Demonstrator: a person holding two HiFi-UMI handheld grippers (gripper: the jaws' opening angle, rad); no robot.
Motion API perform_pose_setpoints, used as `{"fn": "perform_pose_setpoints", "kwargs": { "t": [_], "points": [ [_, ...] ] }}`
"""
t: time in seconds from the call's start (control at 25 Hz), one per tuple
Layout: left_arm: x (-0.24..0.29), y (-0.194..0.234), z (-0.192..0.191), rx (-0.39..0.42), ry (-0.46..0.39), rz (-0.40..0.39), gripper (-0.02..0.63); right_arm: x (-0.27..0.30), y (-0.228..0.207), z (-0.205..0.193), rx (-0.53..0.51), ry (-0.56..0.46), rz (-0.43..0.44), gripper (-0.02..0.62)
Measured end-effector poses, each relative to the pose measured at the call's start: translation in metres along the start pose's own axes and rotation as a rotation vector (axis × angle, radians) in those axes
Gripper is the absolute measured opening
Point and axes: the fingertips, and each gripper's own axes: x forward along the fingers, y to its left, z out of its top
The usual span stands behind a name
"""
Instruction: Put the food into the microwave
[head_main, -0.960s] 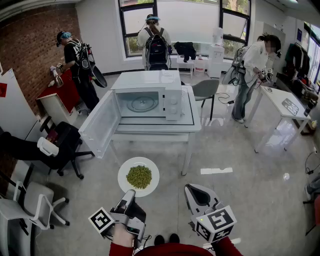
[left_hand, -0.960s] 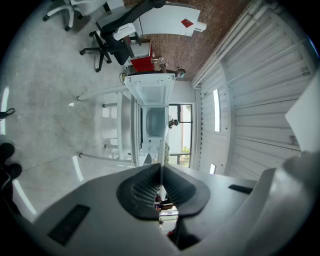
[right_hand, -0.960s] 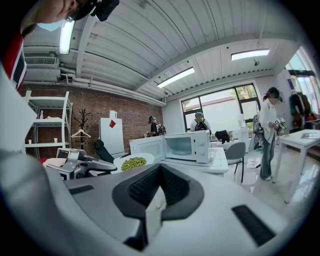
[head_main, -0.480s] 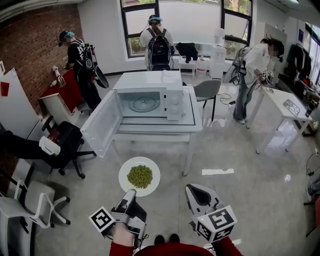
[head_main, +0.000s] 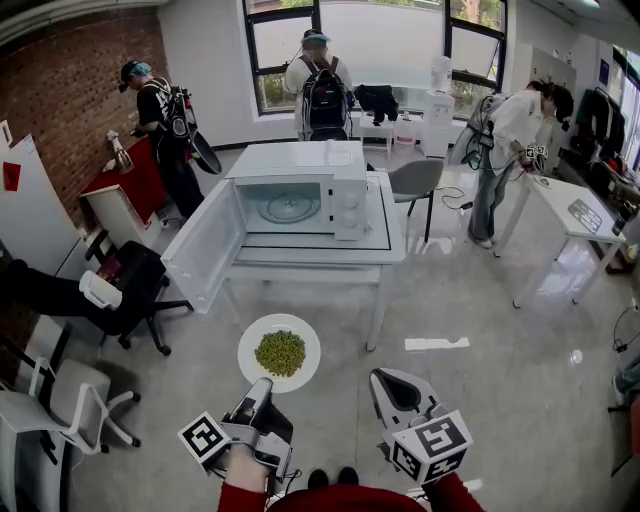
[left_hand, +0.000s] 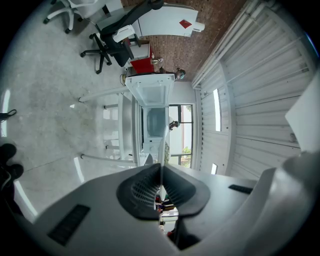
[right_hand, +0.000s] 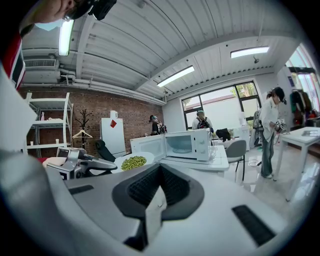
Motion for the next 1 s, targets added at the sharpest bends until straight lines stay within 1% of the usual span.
{"fn": "perform_pose_setpoints", "kwargs": {
  "t": [0.2,0.44,0.76,1.0],
  "points": [
    [0.001,-0.001,-0.004,0.003,-0.002,0.003,0.021,-0.003,-0.001,0.000,0.004,0.000,0.007,0.014],
    [0.010,-0.003,-0.007,0.013,-0.007,0.000,0.021,-0.004,-0.016,0.005,0.008,-0.011,-0.008,0.014],
    [0.024,-0.014,-0.008,0.043,-0.017,-0.021,0.021,-0.003,-0.028,0.013,-0.024,-0.022,-0.005,0.014],
    [0.037,-0.017,-0.007,0.042,-0.018,-0.020,0.021,0.004,-0.039,0.018,-0.007,-0.030,-0.013,0.014]
  ]
}}
